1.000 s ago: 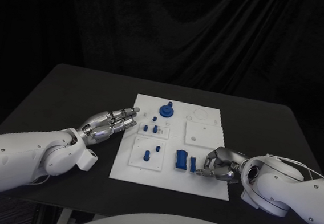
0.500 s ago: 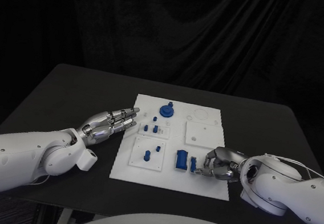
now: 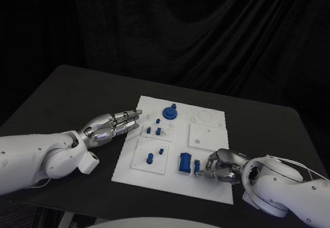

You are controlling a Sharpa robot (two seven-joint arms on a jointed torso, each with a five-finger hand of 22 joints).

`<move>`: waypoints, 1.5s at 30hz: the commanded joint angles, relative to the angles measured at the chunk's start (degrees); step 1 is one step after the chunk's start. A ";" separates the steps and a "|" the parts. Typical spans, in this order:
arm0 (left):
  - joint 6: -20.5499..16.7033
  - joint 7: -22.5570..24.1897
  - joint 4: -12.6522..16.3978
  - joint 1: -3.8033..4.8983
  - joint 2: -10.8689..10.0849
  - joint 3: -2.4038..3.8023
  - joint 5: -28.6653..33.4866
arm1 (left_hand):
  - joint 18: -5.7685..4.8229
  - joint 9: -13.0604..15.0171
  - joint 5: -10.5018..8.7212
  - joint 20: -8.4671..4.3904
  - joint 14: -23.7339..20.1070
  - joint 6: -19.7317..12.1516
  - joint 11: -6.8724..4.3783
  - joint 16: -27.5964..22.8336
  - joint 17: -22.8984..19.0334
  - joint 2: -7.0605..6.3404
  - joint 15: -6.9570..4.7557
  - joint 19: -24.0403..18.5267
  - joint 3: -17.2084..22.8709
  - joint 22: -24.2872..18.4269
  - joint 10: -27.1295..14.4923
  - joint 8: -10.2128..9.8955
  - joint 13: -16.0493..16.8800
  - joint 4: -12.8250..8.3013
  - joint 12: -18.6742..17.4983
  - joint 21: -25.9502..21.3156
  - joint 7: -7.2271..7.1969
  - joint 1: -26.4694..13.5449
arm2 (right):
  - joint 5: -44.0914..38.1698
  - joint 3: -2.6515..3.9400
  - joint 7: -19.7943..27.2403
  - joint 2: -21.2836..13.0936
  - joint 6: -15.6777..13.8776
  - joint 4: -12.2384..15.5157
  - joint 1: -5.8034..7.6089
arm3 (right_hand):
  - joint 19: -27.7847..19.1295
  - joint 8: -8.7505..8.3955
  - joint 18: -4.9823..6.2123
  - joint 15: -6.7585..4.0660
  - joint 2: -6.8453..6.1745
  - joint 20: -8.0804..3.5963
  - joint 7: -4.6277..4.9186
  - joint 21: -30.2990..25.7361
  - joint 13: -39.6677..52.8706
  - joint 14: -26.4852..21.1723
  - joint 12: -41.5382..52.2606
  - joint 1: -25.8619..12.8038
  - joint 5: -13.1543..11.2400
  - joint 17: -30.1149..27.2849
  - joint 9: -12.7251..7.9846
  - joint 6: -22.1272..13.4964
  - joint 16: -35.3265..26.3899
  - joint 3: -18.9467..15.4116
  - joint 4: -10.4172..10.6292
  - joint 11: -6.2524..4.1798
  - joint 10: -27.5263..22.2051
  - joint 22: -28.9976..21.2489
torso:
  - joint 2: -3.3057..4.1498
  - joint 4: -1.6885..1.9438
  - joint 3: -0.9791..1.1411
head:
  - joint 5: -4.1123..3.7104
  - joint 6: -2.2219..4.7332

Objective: Assemble the parts on the task board

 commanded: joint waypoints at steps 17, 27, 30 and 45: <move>0.87 0.37 0.15 -0.12 0.08 0.05 0.09 | 0.58 0.04 -0.30 0.41 -0.02 -0.36 0.41 -0.39 -0.05 -0.16 0.37 -0.05 0.42 -0.05 0.02 0.33 0.08 -0.05 0.24 -0.20 -0.01 -0.35 | -0.50 0.02 -0.81 1.01 0.71 -1.42 -0.35 | -0.07 0.69 0.84 -0.85 0.93 -0.79 -0.77 -0.35 15.09 5.25 0.15 2.83 0.94 11.22 1.01 -0.24 0.12 0.91 -1.14 -0.62 5.96 7.44 | -0.08 -0.01 0.01 | -0.01 0.01; 0.93 0.36 0.13 -0.15 0.08 0.05 0.09 | 0.58 0.04 -0.30 0.41 -0.02 -0.36 0.41 -0.39 -0.05 -0.16 0.37 -0.05 0.42 -0.05 0.02 0.33 0.08 -0.05 0.24 -0.20 -0.01 -0.35 | -0.50 0.02 -0.97 1.00 0.84 -1.19 -0.39 | -0.11 0.90 0.86 -0.94 -0.23 -0.92 -0.77 -0.64 15.09 5.24 0.15 4.16 -1.53 11.17 1.57 -0.13 0.10 0.06 -2.09 -0.67 5.96 7.39 | -0.05 -0.06 -0.03 | 0.16 0.01; 0.89 0.41 0.15 -0.16 0.06 0.05 0.09 | 0.58 0.04 -0.30 0.41 -0.02 -0.36 0.41 -0.39 -0.05 -0.16 0.37 -0.05 0.42 -0.05 0.02 0.33 0.08 -0.05 0.24 -0.20 -0.01 -0.35 | -0.50 0.02 -0.61 0.83 0.32 -0.97 -0.39 | -0.12 0.92 0.85 -0.91 -0.68 -0.91 -0.73 -0.67 15.09 5.23 0.15 3.80 -1.60 11.13 1.66 -0.10 0.09 -0.48 -1.88 -0.63 5.96 7.38 | -0.04 -0.06 -0.03 | 0.13 0.01; -0.44 1.59 0.22 -0.17 -0.22 0.05 0.09 | 0.55 0.10 -0.31 0.41 -0.02 0.01 0.36 -0.39 -0.05 -0.35 0.36 -0.05 0.48 -0.05 0.09 0.45 0.11 -0.24 0.37 -0.20 0.10 -0.39 | -0.50 0.14 4.06 -3.72 -9.54 3.20 0.48 | 0.09 1.09 0.72 -0.93 -1.55 -0.94 -0.78 -0.01 15.09 5.29 0.15 2.27 -1.69 11.45 1.98 0.19 0.18 -2.19 -0.47 -0.66 5.96 7.56 | -0.07 -0.04 -0.02 | -0.04 0.01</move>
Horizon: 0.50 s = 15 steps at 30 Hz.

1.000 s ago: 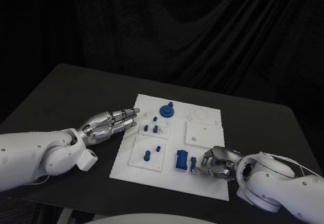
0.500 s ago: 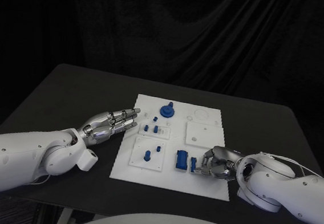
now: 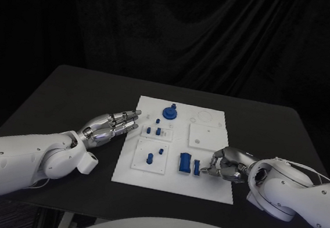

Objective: Assemble the parts on the task board

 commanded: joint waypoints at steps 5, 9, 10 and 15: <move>-2.20 4.84 0.39 -0.10 0.18 0.06 -0.84 | 0.53 0.33 1.86 -0.68 -0.02 2.34 -0.14 -0.39 -0.09 -0.83 -0.40 -0.04 0.64 -0.08 0.93 0.98 0.26 -0.56 1.62 -0.20 0.58 0.07 | -0.38 0.07 4.01 -1.46 -7.01 2.04 1.15 | 0.25 0.32 0.76 -0.48 -0.16 -0.32 -0.19 0.27 15.07 5.28 0.15 -0.54 -0.34 11.15 0.10 0.44 0.09 -0.22 0.42 -0.26 5.97 7.48 | -0.08 -0.05 0.03 | 0.00 0.01; -3.09 6.45 0.66 -0.10 0.11 0.06 -2.06 | 0.50 0.37 2.52 -1.11 -0.02 3.09 -0.20 -0.39 -0.09 -1.05 -0.70 -0.04 0.61 -0.08 1.57 1.19 0.42 -0.24 2.77 -0.20 0.33 0.15 | -0.37 0.07 4.49 -1.14 -7.23 1.82 1.33 | 0.20 0.33 0.79 -0.48 -0.09 -0.32 -0.20 0.10 15.07 5.27 0.15 -0.55 -0.31 11.08 0.11 0.46 0.07 -0.21 0.48 -0.26 5.97 7.44 | -0.27 -0.16 0.00 | 0.23 0.01; -3.20 6.69 0.68 -0.10 0.12 0.06 -2.21 | 0.50 0.37 2.52 -1.11 -0.02 3.09 -0.20 -0.39 -0.09 -1.05 -0.70 -0.04 0.61 -0.08 1.57 1.19 0.42 -0.24 2.77 -0.20 0.33 0.15 | -0.37 0.06 4.54 -0.96 -7.13 1.67 1.35 | 0.20 0.33 0.79 -0.48 -0.09 -0.32 -0.20 0.10 15.07 5.27 0.15 -0.55 -0.31 11.08 0.11 0.46 0.07 -0.21 0.48 -0.26 5.97 7.44 | -0.25 -0.13 -0.02 | 0.22 0.01; -3.49 7.47 0.76 -0.10 0.06 0.06 -2.67 | 0.48 0.36 2.60 -1.18 -0.02 3.04 -0.20 -0.39 -0.09 -1.04 -0.72 -0.04 0.62 -0.08 1.55 1.18 0.40 -0.20 2.73 -0.20 0.28 0.16 | -0.37 0.01 4.70 0.88 -7.21 0.25 1.23 | 0.17 0.34 0.81 -0.48 -0.02 -0.32 -0.21 -0.03 15.07 5.26 0.15 -0.56 -0.31 11.05 0.12 0.48 0.06 -0.21 0.54 -0.27 5.97 7.41 | -0.38 -0.23 0.00 | 0.28 0.01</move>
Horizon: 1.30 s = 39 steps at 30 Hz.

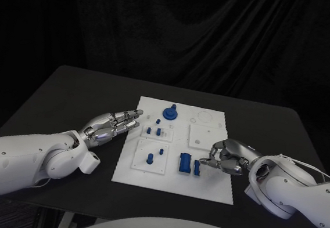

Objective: Assemble the parts on the task board

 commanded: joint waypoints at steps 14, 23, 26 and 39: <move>-0.50 5.00 -0.02 -0.09 0.06 0.06 -1.39 | 0.41 -0.03 0.21 -0.55 -0.02 -0.12 0.17 -0.39 -0.05 -0.48 -0.23 -0.03 0.21 -0.09 0.17 0.16 -0.05 0.35 -0.16 -0.20 0.08 0.15 | -1.61 0.01 -2.20 6.25 1.48 -4.50 -1.70 | -0.40 0.40 1.04 -0.52 -0.66 -0.16 -0.10 -1.58 15.08 5.09 0.15 -1.60 -0.41 10.24 0.31 0.36 -0.20 -1.04 1.31 -0.31 5.97 7.10 | -0.16 0.01 0.06 | 0.37 0.01; -0.01 4.37 -0.24 -0.10 0.32 0.06 -1.40 | 0.36 -0.14 -0.05 -0.29 -0.02 -0.80 0.45 -0.39 -0.05 -0.55 0.01 -0.03 0.30 -0.09 -0.21 -0.08 -0.12 0.35 -0.44 -0.20 -0.06 0.23 | -2.98 0.02 -3.01 7.62 3.20 -5.48 -2.18 | -0.40 0.57 1.02 -0.62 -2.19 -0.25 -0.22 -1.54 15.08 5.12 0.15 -0.60 -0.44 10.39 0.64 0.34 -0.17 -1.43 0.75 -0.43 5.97 7.11 | -0.01 0.34 -0.03 | -0.15 0.01; 0.16 4.15 -0.31 -0.10 0.39 0.06 -1.40 | 0.36 -0.14 -0.05 -0.29 -0.02 -0.80 0.45 -0.39 -0.05 -0.55 0.01 -0.03 0.30 -0.09 -0.21 -0.08 -0.12 0.35 -0.44 -0.20 -0.06 0.23 | -3.19 0.02 -3.04 7.88 3.43 -5.65 -2.34 | -0.37 0.67 1.00 -0.65 -2.51 -0.28 -0.26 -1.45 15.08 5.15 0.15 -0.15 -0.45 10.54 0.76 0.39 -0.13 -1.38 0.55 -0.47 5.97 7.14 | 0.02 0.27 -0.01 | -0.10 0.01; 0.72 3.40 -0.47 -0.13 0.49 0.06 -1.40 | 0.35 -0.17 -0.27 -0.22 -0.02 -1.13 0.52 -0.39 -0.05 -0.49 0.12 -0.03 0.37 -0.09 -0.42 -0.18 -0.17 0.40 -0.65 -0.20 -0.17 0.22 | -3.53 0.03 -3.42 8.89 4.14 -6.48 -2.65 | -0.31 0.97 0.98 -0.74 -2.82 -0.38 -0.36 -1.43 15.08 5.17 0.15 1.88 -0.37 10.62 1.21 0.47 -0.10 -0.68 -0.33 -0.56 5.97 7.16 | 0.04 0.04 0.00 | 0.06 0.01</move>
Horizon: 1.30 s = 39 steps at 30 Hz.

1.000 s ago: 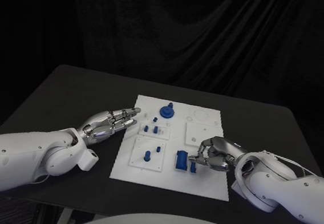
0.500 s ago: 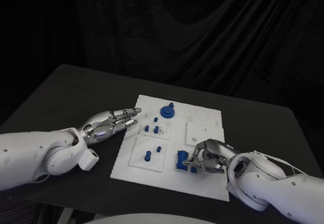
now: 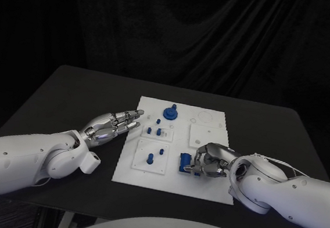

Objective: Assemble the parts on the task board

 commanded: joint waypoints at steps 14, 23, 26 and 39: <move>0.98 2.76 -0.03 -0.14 0.14 0.05 -0.04 | 0.35 -0.10 -0.34 0.04 -0.02 -0.56 0.40 -0.39 -0.10 -0.46 0.19 0.17 0.24 -0.05 -0.27 -0.21 -0.10 0.28 -0.22 -0.20 -0.06 0.17 | -1.62 -0.02 -0.62 -0.13 -0.63 -0.08 -0.37 | -0.05 0.36 0.96 -0.34 0.18 -0.18 -0.16 0.02 15.09 5.17 0.15 1.47 -0.17 10.57 0.26 0.32 -0.12 0.28 -0.68 -0.55 5.97 7.19 | -0.12 0.04 0.01 | -0.07 0.01; -0.34 4.13 0.60 -0.16 -0.07 0.06 -0.04 | 0.33 -0.05 -0.14 0.01 -0.02 -0.31 0.40 -0.39 -0.10 -0.42 0.20 0.17 0.37 -0.05 -0.27 -0.16 -0.07 0.21 -0.09 -0.20 -0.13 0.27 | -1.64 0.06 3.69 -1.82 -9.17 1.36 -0.32 | 0.14 0.42 0.87 -0.49 -1.08 -0.35 -0.34 0.47 15.09 5.17 0.15 -2.01 -0.28 10.58 0.58 0.53 -0.12 -0.61 2.05 -0.72 5.97 7.32 | -0.18 -0.09 0.05 | -0.36 0.01; -1.00 4.68 1.18 -0.14 -0.39 0.07 -0.04 | 0.30 0.01 0.40 -0.20 -0.02 0.02 0.32 -0.39 -0.10 -0.59 0.12 0.17 0.54 -0.05 -0.17 -0.06 -0.01 -0.04 0.20 -0.20 -0.04 0.52 | -0.96 0.15 5.82 -2.77 -12.79 2.23 -0.07 | 0.31 0.36 0.77 -0.59 -1.60 -0.45 -0.47 1.02 15.09 5.20 0.15 -4.82 -0.28 10.76 0.67 0.64 -0.07 -1.07 2.17 -0.83 5.97 7.46 | -0.21 -0.14 0.06 | -0.21 0.01; -3.55 5.79 3.54 1.39 -1.63 0.08 -0.04 | 0.02 0.04 -0.36 -0.95 -0.02 0.63 0.05 -0.39 -0.10 -0.57 -0.33 0.17 0.04 -0.05 -0.01 0.10 0.02 1.86 0.75 -0.20 0.16 -0.51 | 23.59 0.22 33.11 -6.43 -21.53 3.43 5.21 | -14.84 -8.45 4.96 2.75 4.12 2.18 2.57 -32.90 5.68 -8.17 -7.25 -4.38 0.30 -22.04 -6.45 -0.31 -17.22 -0.45 1.85 2.05 -5.61 -1.89 | -1.14 -0.52 0.12 | -0.12 0.01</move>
